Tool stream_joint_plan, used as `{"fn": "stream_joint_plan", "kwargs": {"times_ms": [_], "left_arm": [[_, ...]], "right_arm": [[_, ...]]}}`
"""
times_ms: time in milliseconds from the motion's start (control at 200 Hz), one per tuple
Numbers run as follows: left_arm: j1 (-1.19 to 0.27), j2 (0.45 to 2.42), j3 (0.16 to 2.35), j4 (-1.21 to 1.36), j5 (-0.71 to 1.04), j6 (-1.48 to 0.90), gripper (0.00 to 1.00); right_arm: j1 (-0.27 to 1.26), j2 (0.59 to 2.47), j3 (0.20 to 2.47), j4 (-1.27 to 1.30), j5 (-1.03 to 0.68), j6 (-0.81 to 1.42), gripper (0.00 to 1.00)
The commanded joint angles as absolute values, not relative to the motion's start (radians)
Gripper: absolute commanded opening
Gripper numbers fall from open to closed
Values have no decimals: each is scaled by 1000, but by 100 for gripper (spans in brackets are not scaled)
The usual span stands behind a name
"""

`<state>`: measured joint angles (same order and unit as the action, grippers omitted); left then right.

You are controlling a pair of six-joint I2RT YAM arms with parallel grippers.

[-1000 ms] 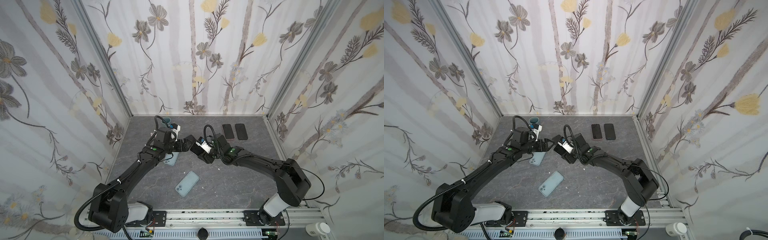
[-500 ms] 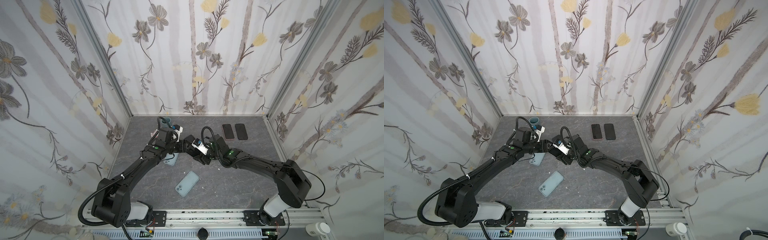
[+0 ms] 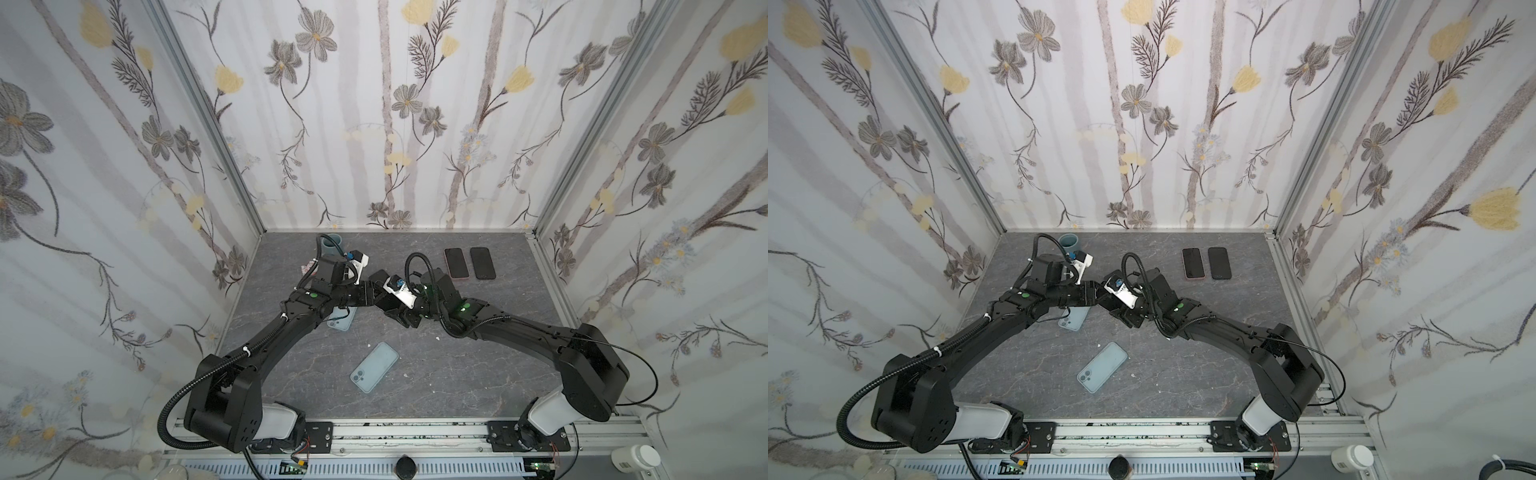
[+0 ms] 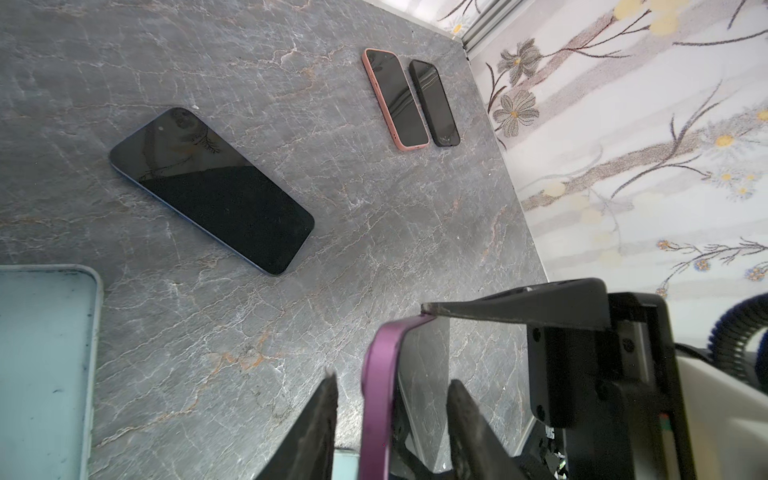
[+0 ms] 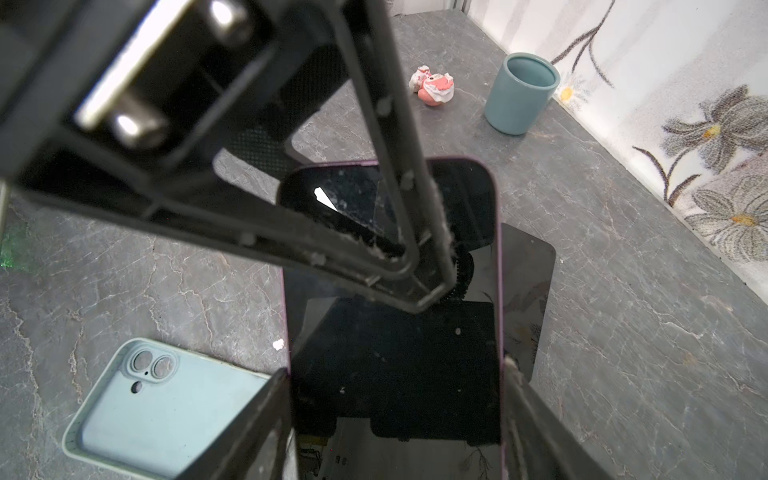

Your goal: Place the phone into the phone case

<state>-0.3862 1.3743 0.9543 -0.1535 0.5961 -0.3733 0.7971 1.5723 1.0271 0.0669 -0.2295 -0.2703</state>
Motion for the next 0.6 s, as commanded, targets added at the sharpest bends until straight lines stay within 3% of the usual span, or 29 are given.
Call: {"fn": "stream_joint_plan", "kwargs": {"times_ms": [0,170,280,475,594], "left_arm": [[-387,1374,960,-124,618,-380,41],[-387,1373,957,-112,646,-387,22],[-387,1372,955,-109,646,-390,21],[-387,1367,956,-102,647,-395,2],[-387,1359,954,-89,641,-395,0]], "right_arm": [[798,1554,1026,129,-245,-283,53],[798,1547,1023,132,-238,-281,53],[798,1545,1025,129,-234,-280,53],[798,1543,1023,133,-226,-276,53],[798,1542,1023,139,-200,-260,56]]}}
